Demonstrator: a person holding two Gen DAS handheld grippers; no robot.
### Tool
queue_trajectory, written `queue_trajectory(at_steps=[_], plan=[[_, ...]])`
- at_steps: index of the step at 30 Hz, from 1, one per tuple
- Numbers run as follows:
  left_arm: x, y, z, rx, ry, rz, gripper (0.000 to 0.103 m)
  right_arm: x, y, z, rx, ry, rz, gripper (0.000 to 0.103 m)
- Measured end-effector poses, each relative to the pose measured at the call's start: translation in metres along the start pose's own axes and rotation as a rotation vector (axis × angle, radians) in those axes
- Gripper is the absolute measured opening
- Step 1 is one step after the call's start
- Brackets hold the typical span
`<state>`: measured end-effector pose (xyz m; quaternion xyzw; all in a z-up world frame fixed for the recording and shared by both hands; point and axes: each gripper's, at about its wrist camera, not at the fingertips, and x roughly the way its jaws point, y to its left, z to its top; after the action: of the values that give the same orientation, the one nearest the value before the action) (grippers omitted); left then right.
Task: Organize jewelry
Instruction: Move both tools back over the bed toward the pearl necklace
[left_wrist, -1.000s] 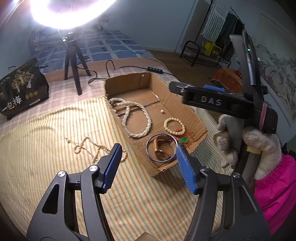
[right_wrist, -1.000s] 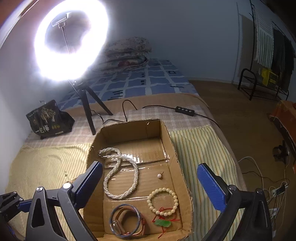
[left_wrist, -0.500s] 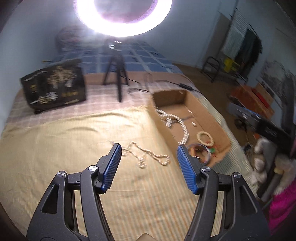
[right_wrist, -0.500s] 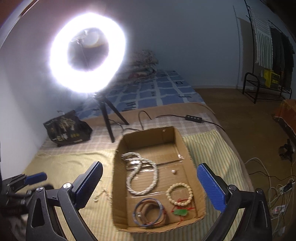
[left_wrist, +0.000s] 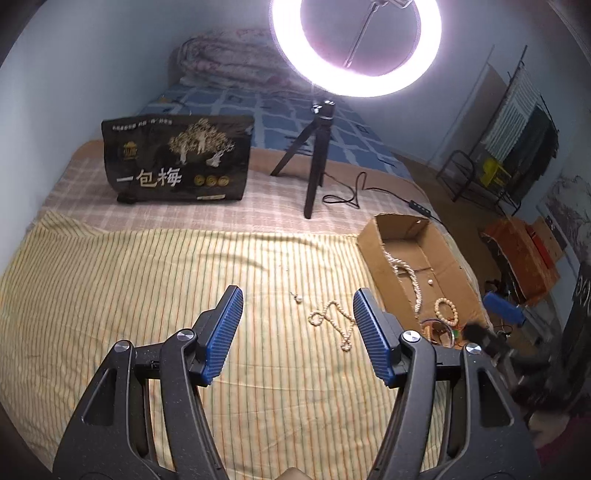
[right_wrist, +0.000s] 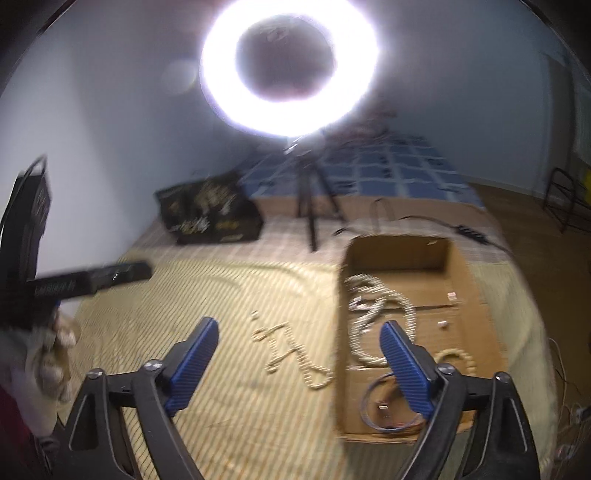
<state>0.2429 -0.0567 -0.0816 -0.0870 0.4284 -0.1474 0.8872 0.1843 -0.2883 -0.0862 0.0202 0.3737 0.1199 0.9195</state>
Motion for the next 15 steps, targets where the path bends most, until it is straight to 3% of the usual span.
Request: queue_trajectory(at_steps=[2, 4, 6, 9, 12, 15], plan=[[0.007, 0.003, 0.000, 0.004, 0.018, 0.000, 0.063, 0.011, 0.013, -0.005, -0.041, 0.028, 0.009, 0.081], [0.015, 0.004, 0.001, 0.012, 0.047, -0.004, 0.052, 0.026, 0.028, -0.012, -0.086, 0.071, 0.033, 0.076], [0.023, 0.004, 0.001, 0.022, 0.071, -0.013, 0.050, 0.037, 0.037, -0.018, -0.116, 0.109, 0.048, 0.069], [0.038, 0.006, 0.001, 0.022, 0.108, -0.031, 0.050, 0.054, 0.044, -0.026, -0.141, 0.154, 0.042, 0.069], [0.055, 0.012, 0.001, -0.001, 0.163, -0.053, 0.034, 0.070, 0.043, -0.032, -0.119, 0.197, 0.035, 0.062], [0.071, 0.017, 0.001, -0.029, 0.204, -0.069, 0.034, 0.087, 0.036, -0.037, -0.071, 0.255, 0.053, 0.055]])
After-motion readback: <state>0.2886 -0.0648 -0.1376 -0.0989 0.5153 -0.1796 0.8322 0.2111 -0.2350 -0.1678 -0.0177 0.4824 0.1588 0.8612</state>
